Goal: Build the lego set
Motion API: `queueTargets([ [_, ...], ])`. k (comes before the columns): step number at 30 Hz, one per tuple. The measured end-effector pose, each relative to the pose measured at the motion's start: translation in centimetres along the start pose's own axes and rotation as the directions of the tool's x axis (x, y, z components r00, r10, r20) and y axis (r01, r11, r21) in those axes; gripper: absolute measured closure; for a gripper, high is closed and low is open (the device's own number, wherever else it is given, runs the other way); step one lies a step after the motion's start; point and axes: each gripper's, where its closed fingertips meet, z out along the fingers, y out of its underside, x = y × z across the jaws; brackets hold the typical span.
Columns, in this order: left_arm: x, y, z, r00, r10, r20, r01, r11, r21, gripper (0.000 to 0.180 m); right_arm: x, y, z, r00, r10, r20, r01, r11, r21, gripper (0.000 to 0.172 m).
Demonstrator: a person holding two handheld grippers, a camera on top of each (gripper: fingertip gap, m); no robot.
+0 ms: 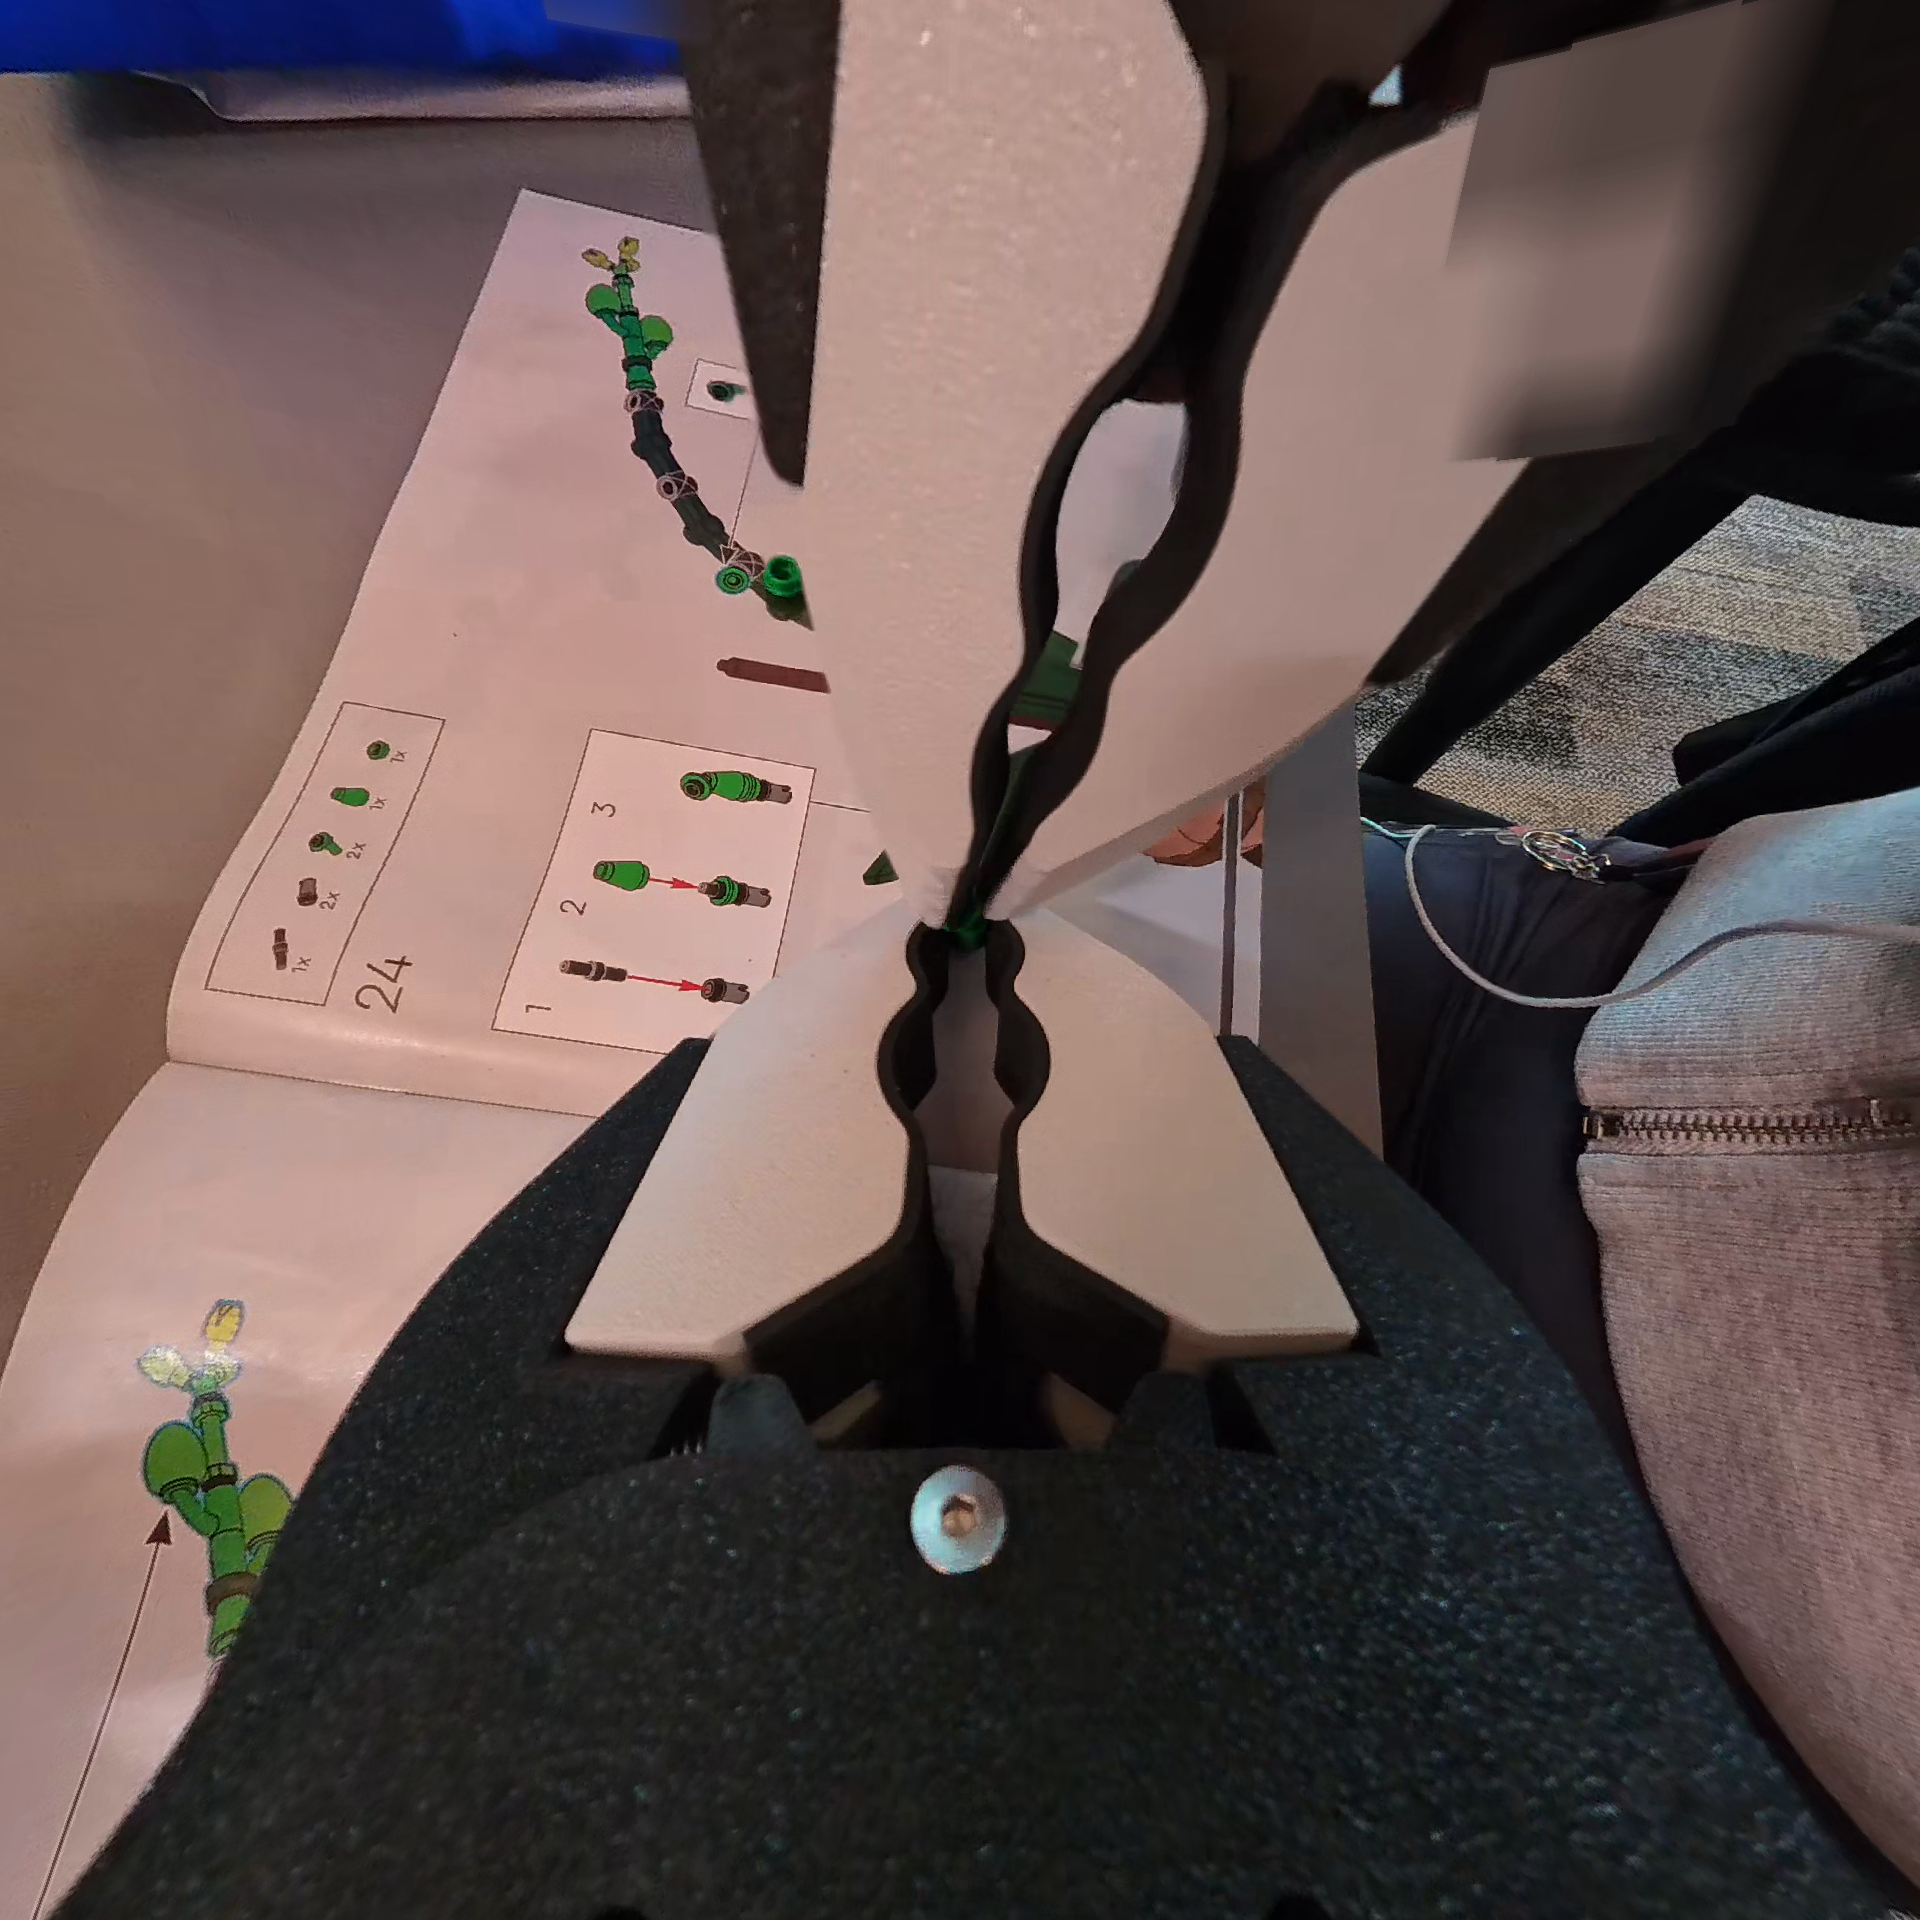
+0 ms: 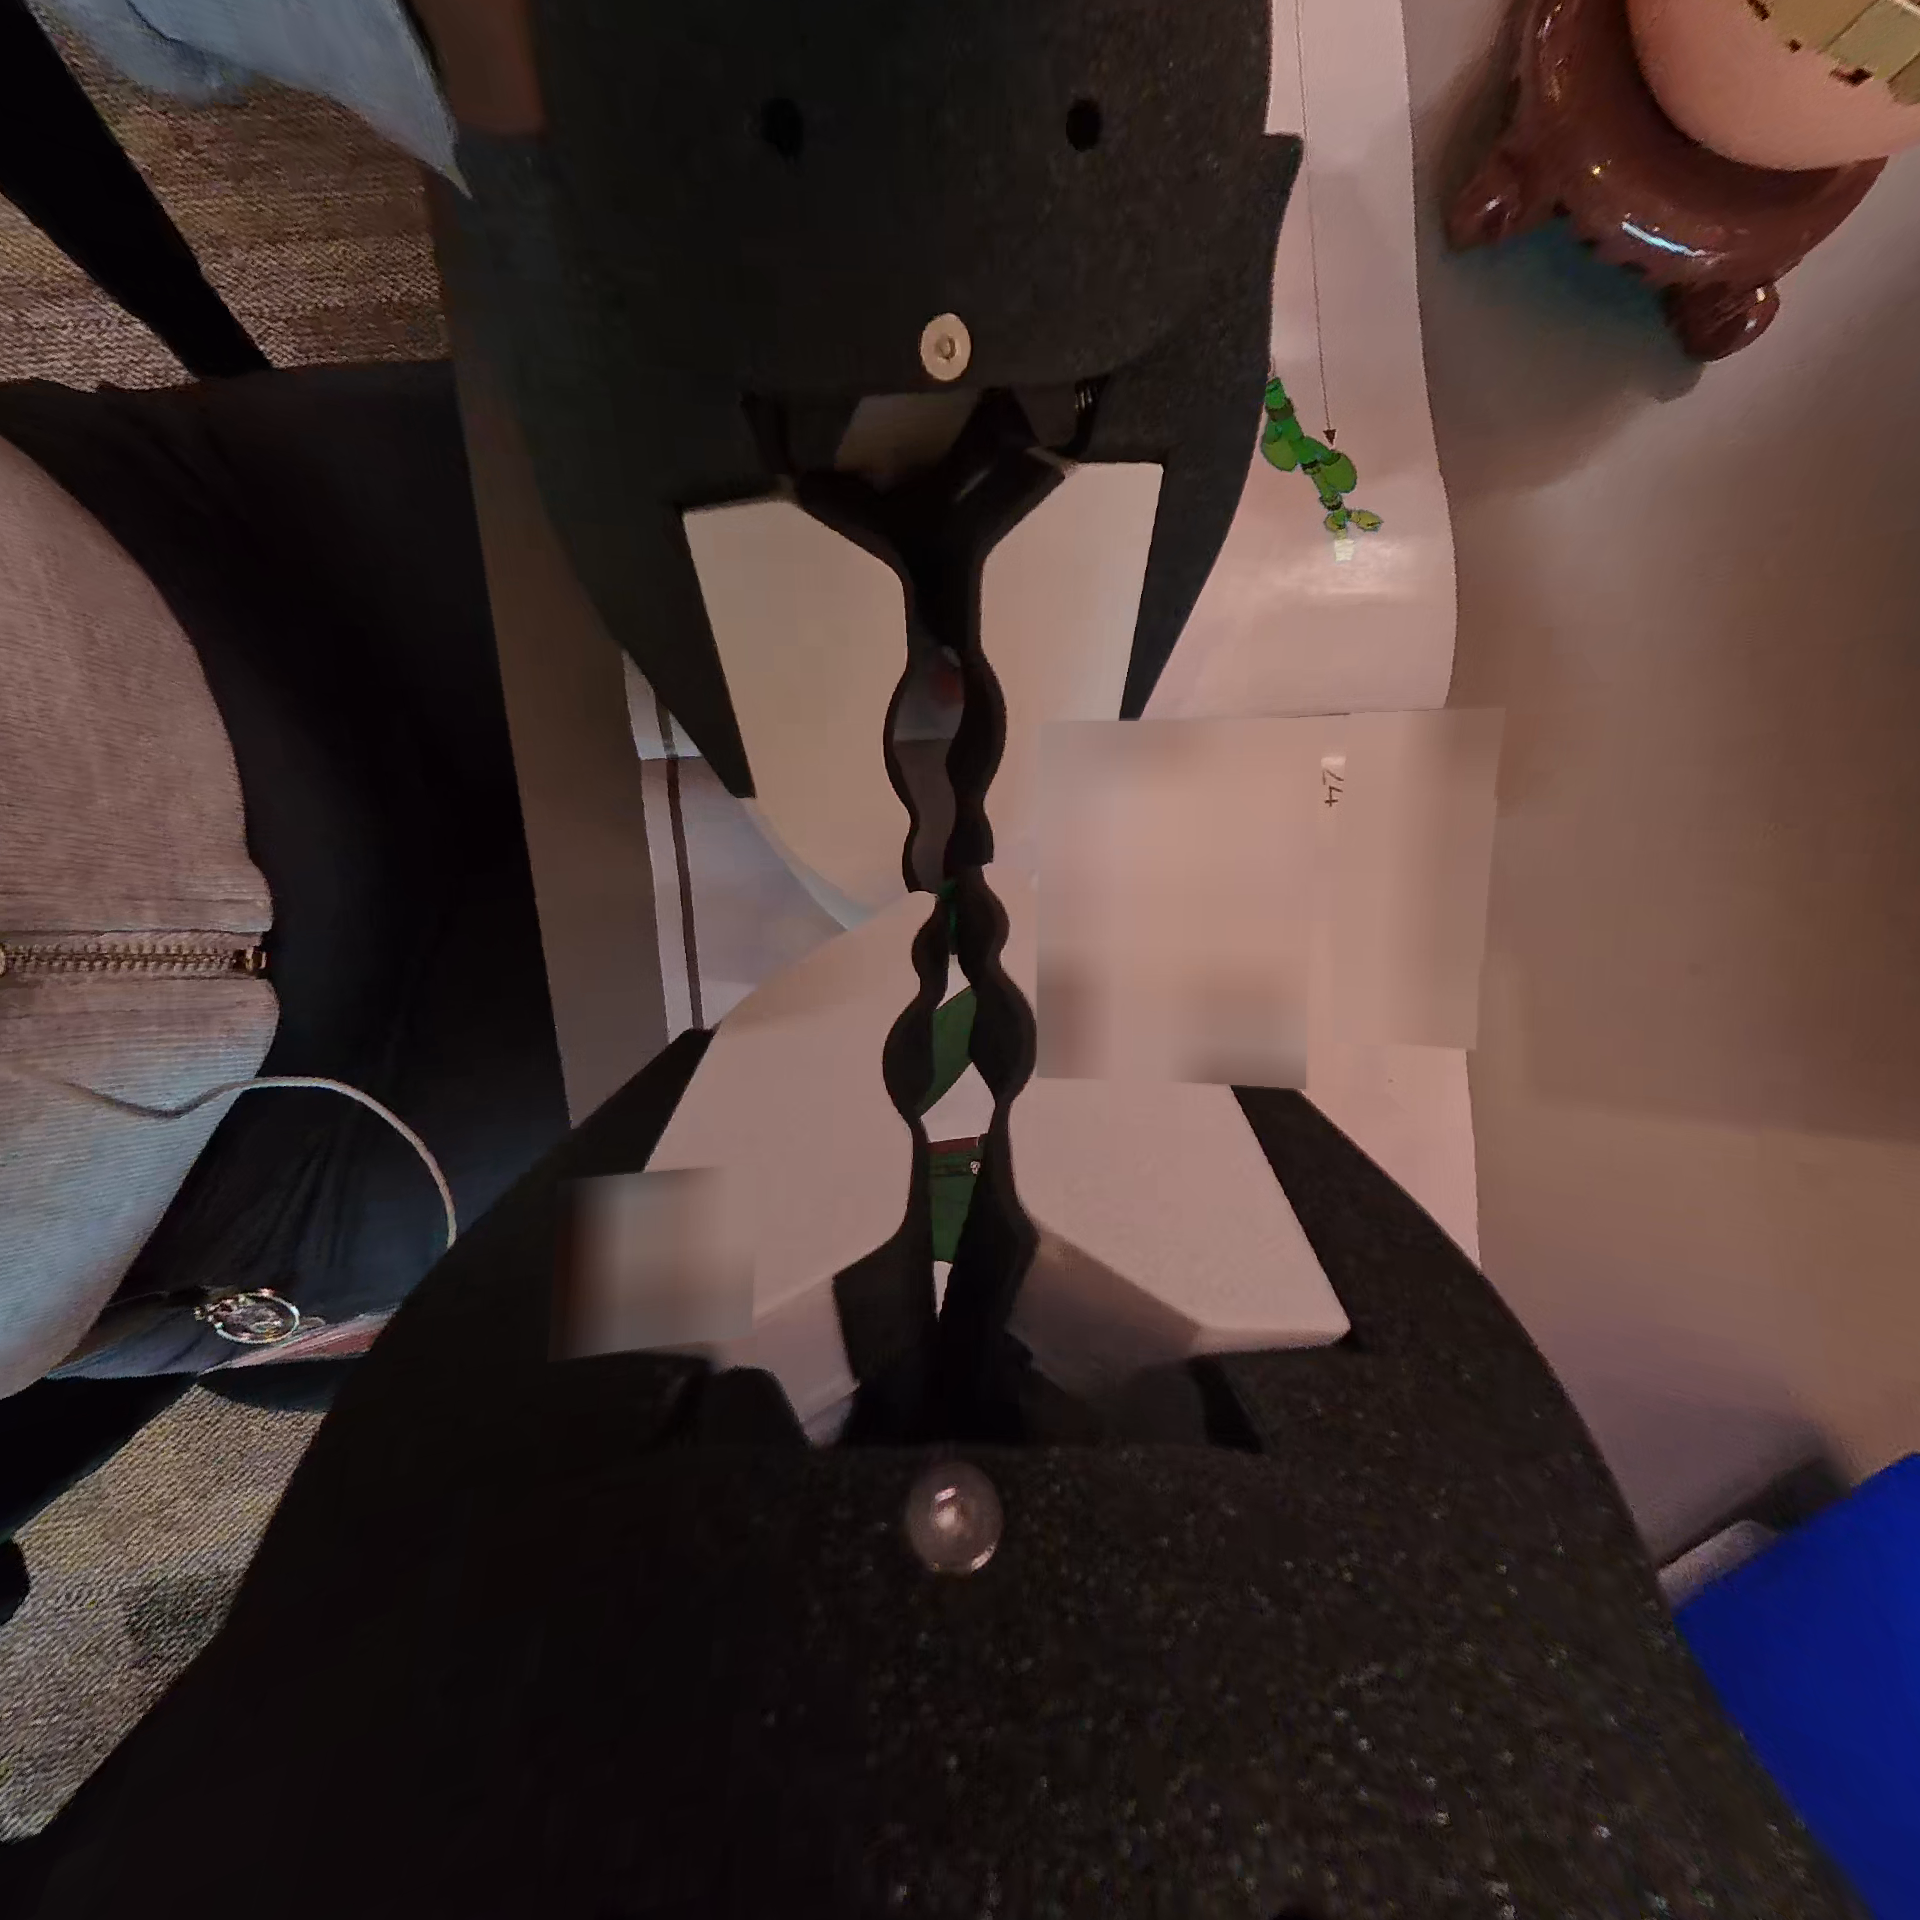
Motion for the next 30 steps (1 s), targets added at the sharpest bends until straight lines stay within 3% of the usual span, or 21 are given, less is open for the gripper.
queueTargets([
  [12,0.0,0.1,-0.1,1.0,-0.007,-0.009,0.007,1.0,-0.001,0.174,0.1,0.4,0.2,0.997,-0.046,-0.054,0.04,0.995,-0.094,0.172],
  [19,0.0,0.2,-0.1,1.0,-0.007,-0.022,0.007,1.0,-0.003,0.174,-0.2,0.0,0.3,0.999,-0.013,-0.031,0.011,0.999,-0.047,0.172],
  [23,0.1,0.2,-0.2,1.0,-0.004,-0.015,0.004,1.0,-0.002,0.174,0.0,-0.1,0.2,0.994,-0.09,-0.07,0.086,0.994,-0.061,0.172],
  [27,0.0,0.2,-0.2,0.999,-0.028,-0.032,0.028,1.0,0.0,0.174,0.3,-0.2,-0.3,0.994,0.107,0.033,-0.109,0.99,0.086,0.168],
  [30,0.0,0.1,-0.2,0.999,-0.031,-0.035,0.031,1.0,0.0,0.174,1.3,0.3,-1.2,0.983,0.18,0.023,-0.181,0.971,0.153,0.168],
])
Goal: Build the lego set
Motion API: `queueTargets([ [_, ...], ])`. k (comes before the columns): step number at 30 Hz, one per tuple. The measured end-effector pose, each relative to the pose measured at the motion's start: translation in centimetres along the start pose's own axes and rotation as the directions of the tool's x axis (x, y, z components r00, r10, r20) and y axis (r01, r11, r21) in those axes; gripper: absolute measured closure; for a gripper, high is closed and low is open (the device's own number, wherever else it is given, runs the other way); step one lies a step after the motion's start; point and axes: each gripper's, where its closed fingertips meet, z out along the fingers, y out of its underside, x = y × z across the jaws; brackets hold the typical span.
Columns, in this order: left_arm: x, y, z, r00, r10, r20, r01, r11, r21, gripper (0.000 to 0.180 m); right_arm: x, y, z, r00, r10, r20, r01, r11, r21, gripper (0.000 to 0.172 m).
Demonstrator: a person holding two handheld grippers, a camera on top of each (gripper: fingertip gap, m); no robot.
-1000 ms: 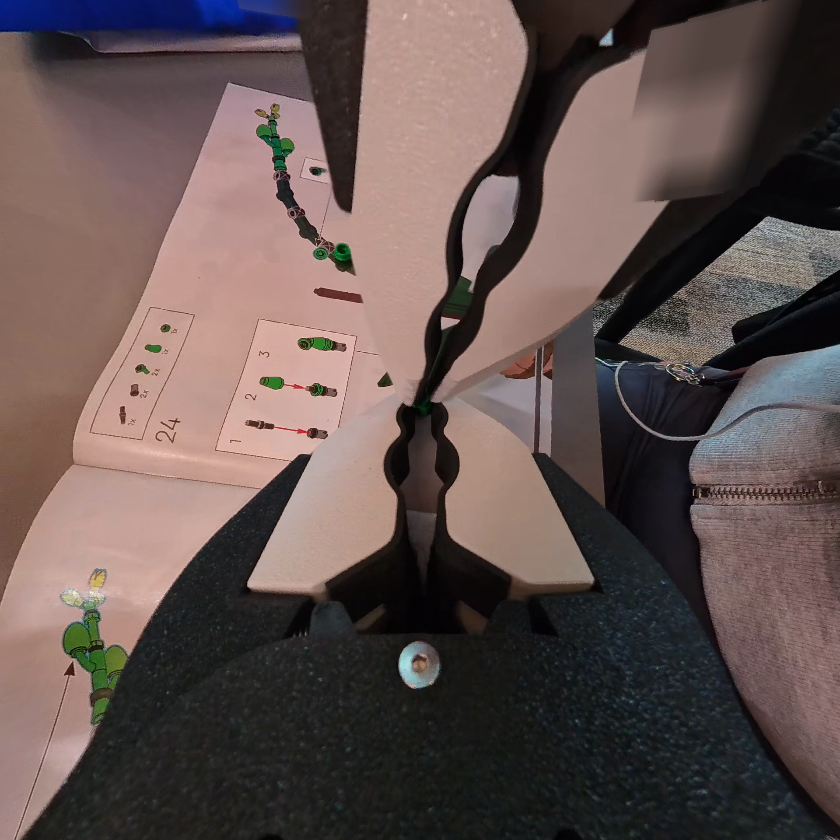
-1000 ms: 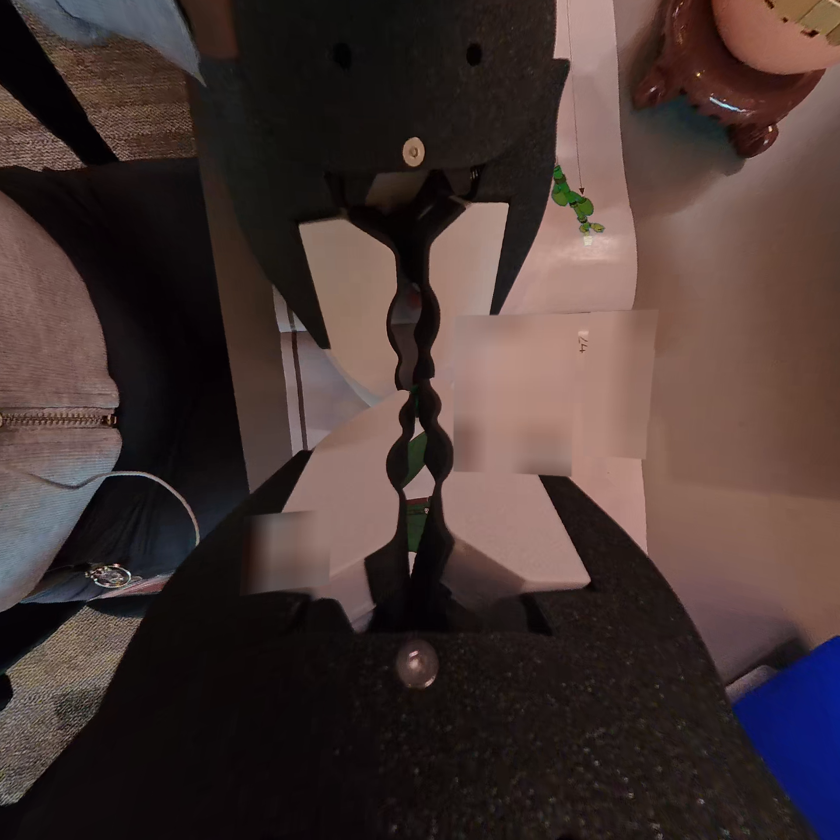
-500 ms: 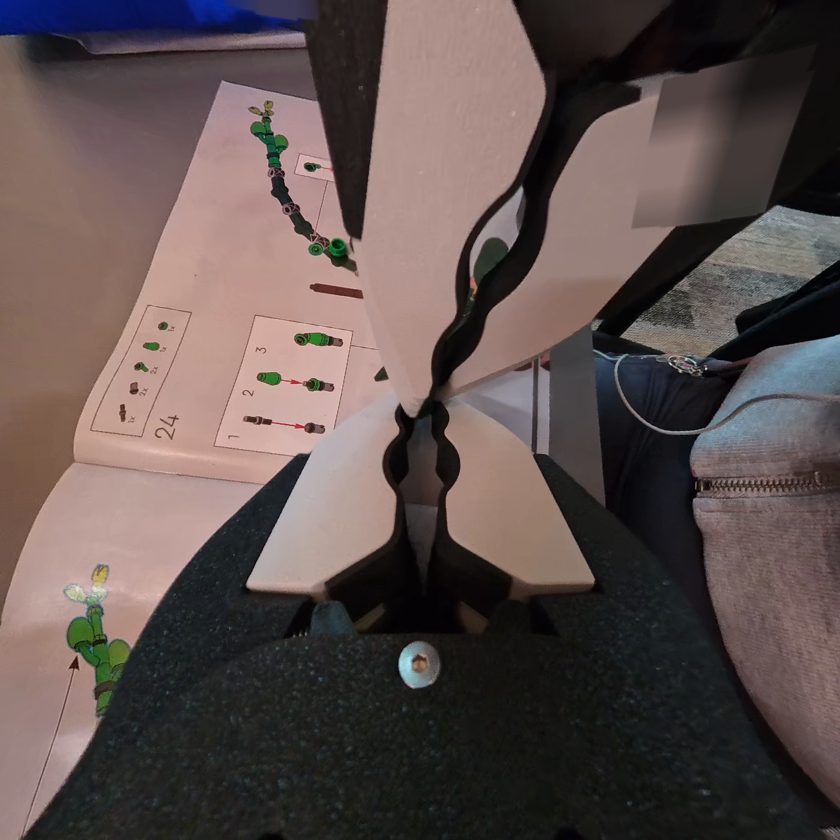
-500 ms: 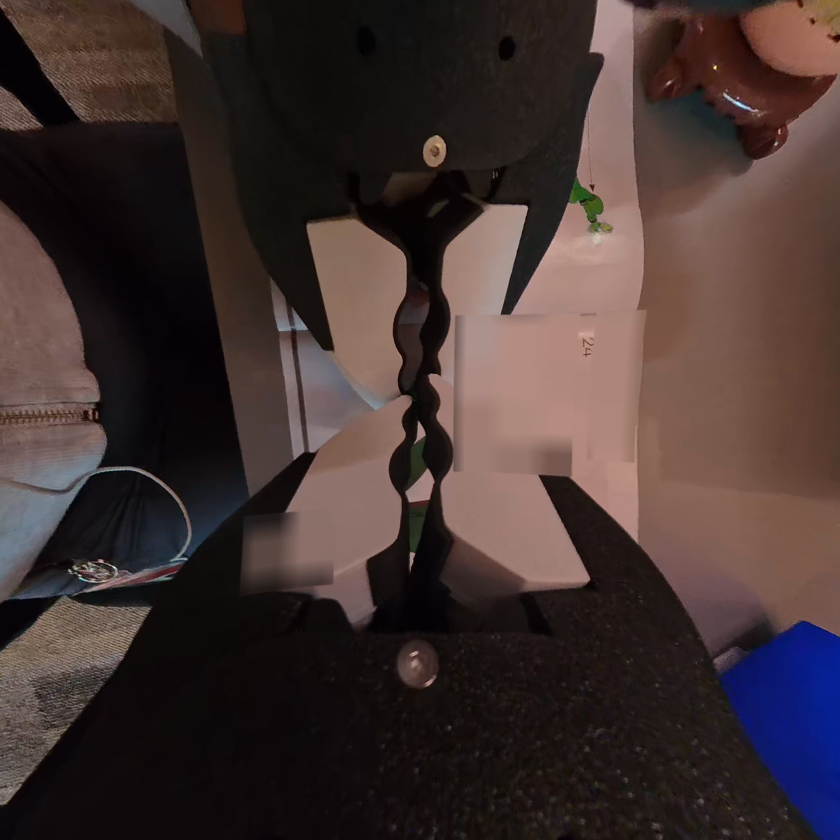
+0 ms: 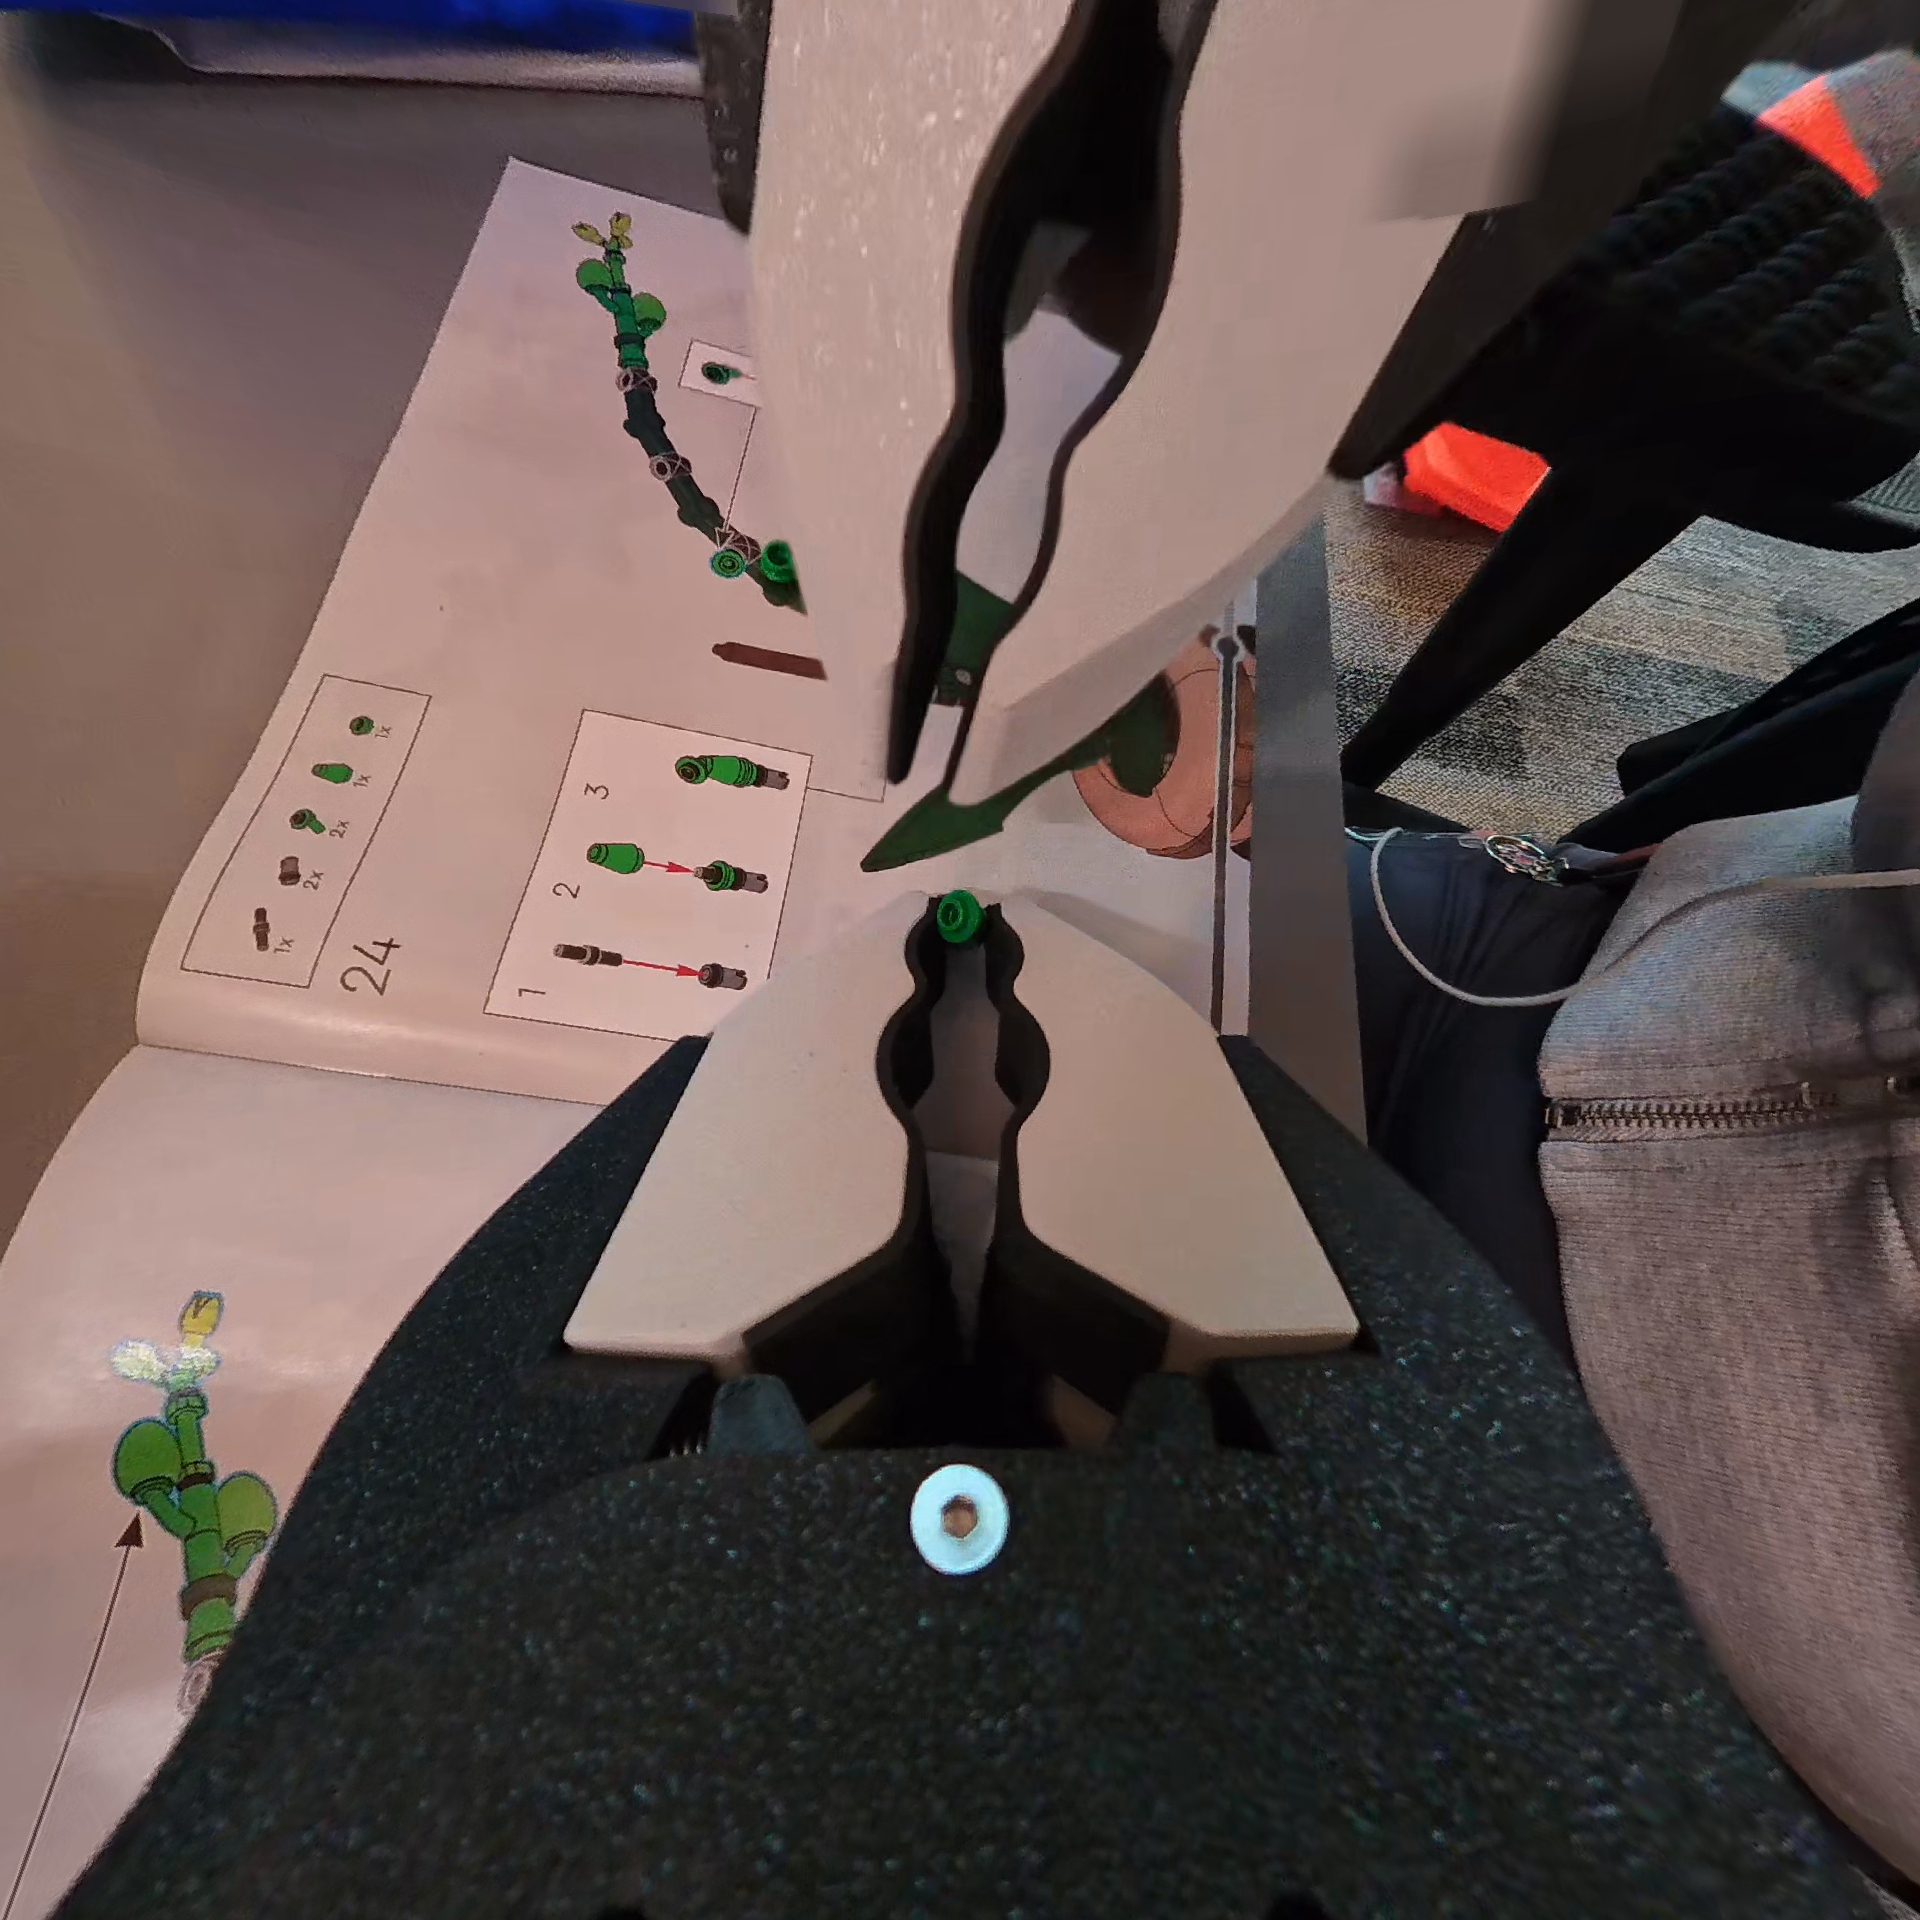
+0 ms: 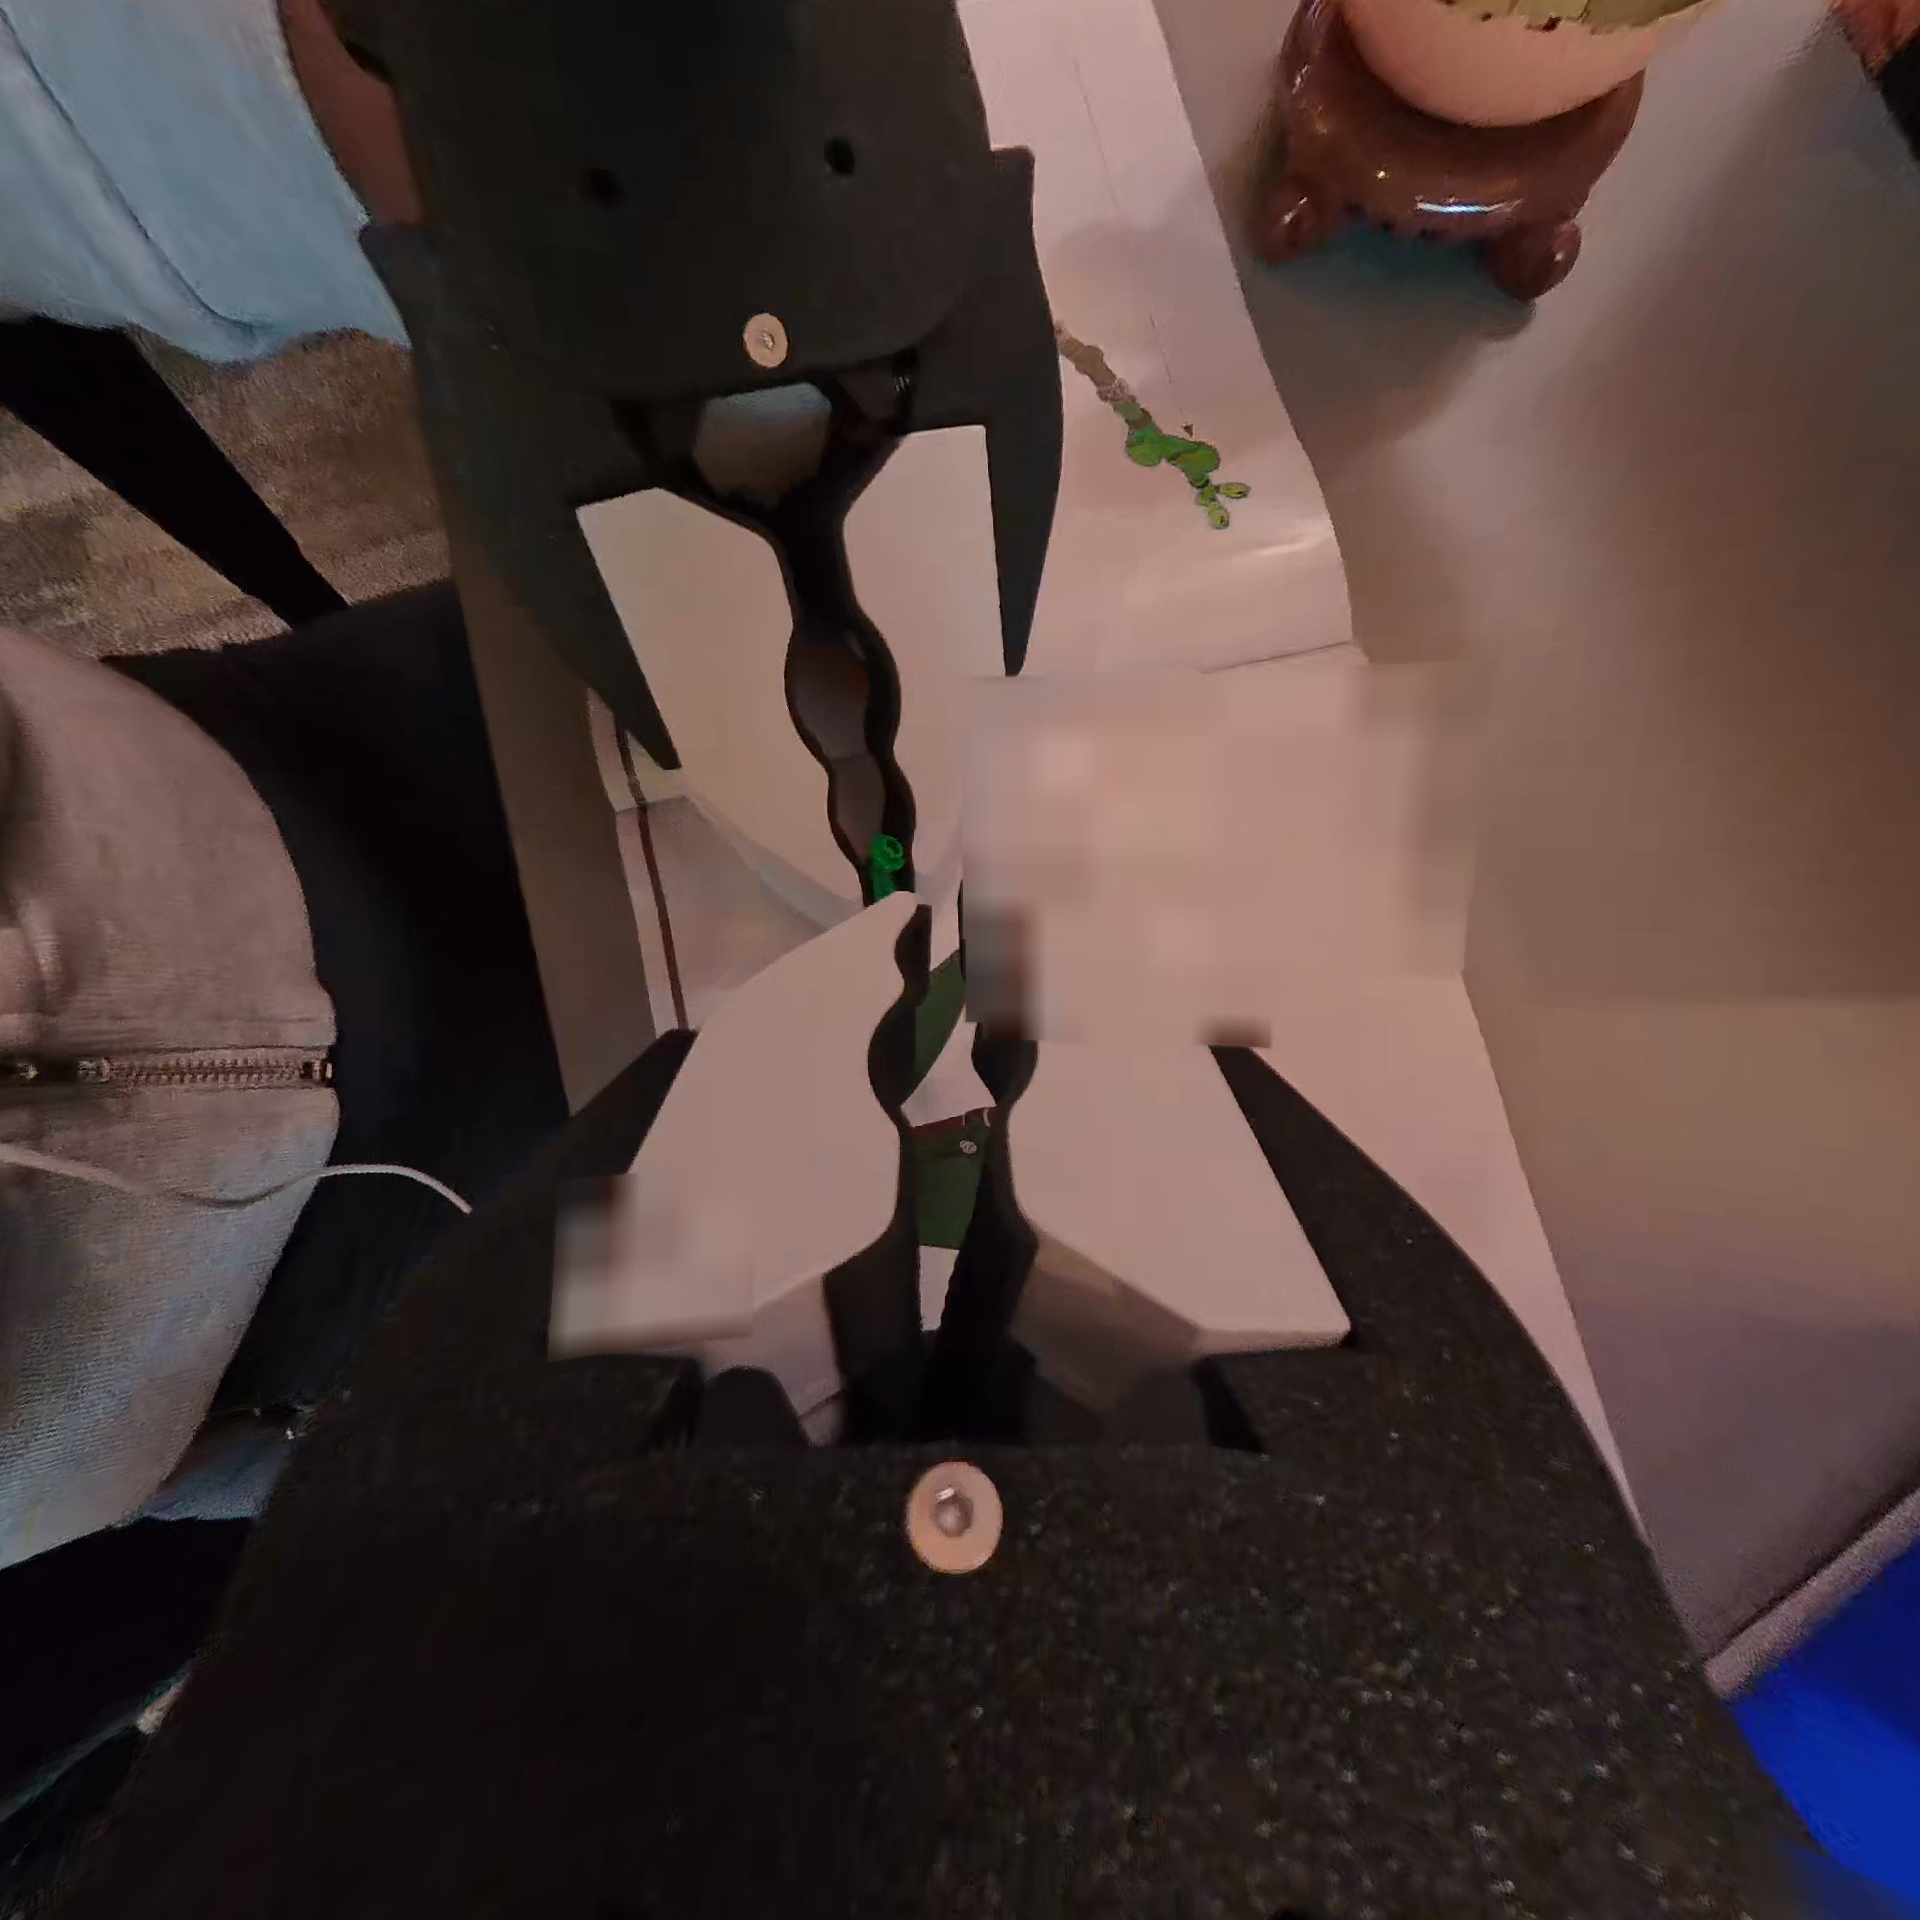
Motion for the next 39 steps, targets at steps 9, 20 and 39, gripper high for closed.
queueTargets([
  [9,-0.1,0.0,0.0,1.0,0.015,0.013,-0.015,1.0,0.0,0.174,-1.3,-0.5,1.2,0.996,0.029,0.089,-0.034,0.998,0.048,0.172],
  [20,-0.1,0.0,0.0,1.0,0.021,0.02,-0.021,1.0,-0.002,0.174,-1.1,-0.1,1.5,0.981,-0.178,0.073,0.185,0.977,-0.107,0.168],
  [39,0.1,0.1,0.0,1.0,0.031,0.006,-0.031,1.0,-0.007,0.171,-1.0,0.3,1.7,0.756,-0.653,0.027,0.624,0.708,-0.332,0.172],
])
